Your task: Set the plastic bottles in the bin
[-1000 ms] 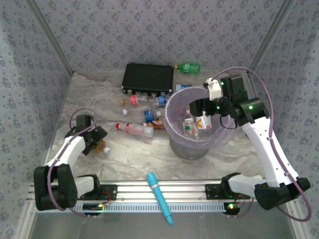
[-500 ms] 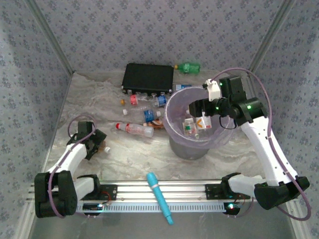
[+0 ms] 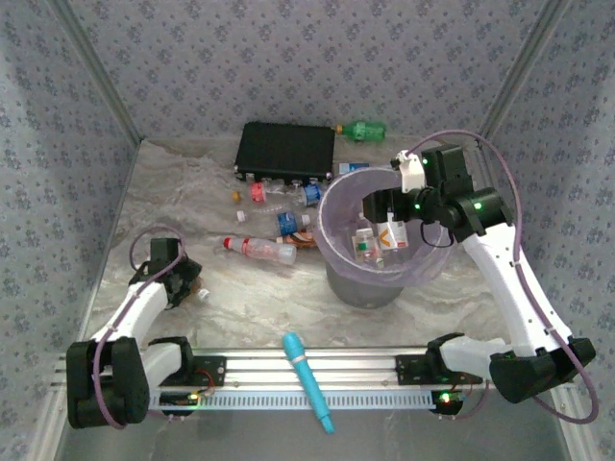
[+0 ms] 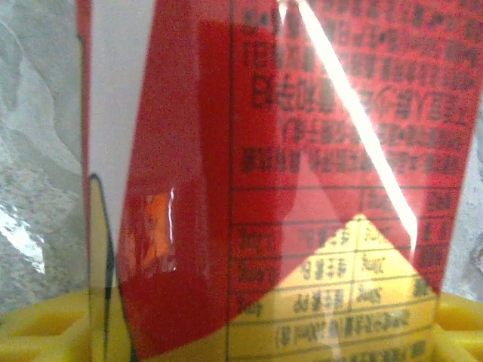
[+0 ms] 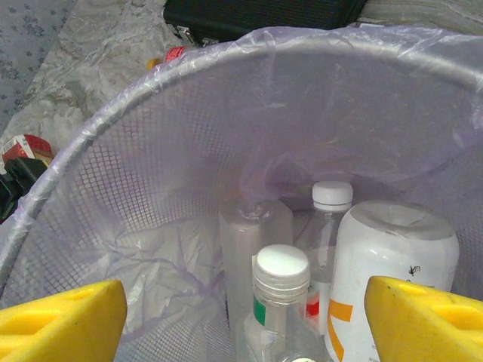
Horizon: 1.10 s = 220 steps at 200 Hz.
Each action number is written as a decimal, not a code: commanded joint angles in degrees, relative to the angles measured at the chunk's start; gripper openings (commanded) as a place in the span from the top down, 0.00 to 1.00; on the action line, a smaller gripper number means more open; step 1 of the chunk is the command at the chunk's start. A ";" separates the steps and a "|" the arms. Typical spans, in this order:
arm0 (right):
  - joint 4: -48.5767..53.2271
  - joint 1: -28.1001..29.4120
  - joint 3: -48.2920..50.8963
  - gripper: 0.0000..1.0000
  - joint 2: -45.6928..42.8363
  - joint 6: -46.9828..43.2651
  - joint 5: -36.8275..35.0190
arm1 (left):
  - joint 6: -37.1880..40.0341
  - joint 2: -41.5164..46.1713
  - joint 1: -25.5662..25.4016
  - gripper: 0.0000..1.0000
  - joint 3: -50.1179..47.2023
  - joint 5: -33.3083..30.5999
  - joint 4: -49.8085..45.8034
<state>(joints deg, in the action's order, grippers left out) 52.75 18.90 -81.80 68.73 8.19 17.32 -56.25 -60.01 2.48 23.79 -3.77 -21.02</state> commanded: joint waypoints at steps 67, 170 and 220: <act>-6.35 -0.10 0.99 0.00 -1.63 5.84 -1.00 | 2.84 -0.72 -5.53 0.44 8.29 5.26 3.58; -10.80 9.11 -17.03 0.03 10.36 10.80 6.80 | 5.70 2.95 -24.22 0.77 20.01 17.82 19.29; -11.47 15.68 -29.55 0.04 24.89 11.27 15.28 | 6.92 -0.54 -29.53 0.84 20.81 35.62 37.27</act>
<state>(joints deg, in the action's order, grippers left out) 41.78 33.23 -106.41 88.60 17.82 25.74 -51.27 -59.33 -25.10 42.35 20.01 3.88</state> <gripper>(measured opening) 0.964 0.579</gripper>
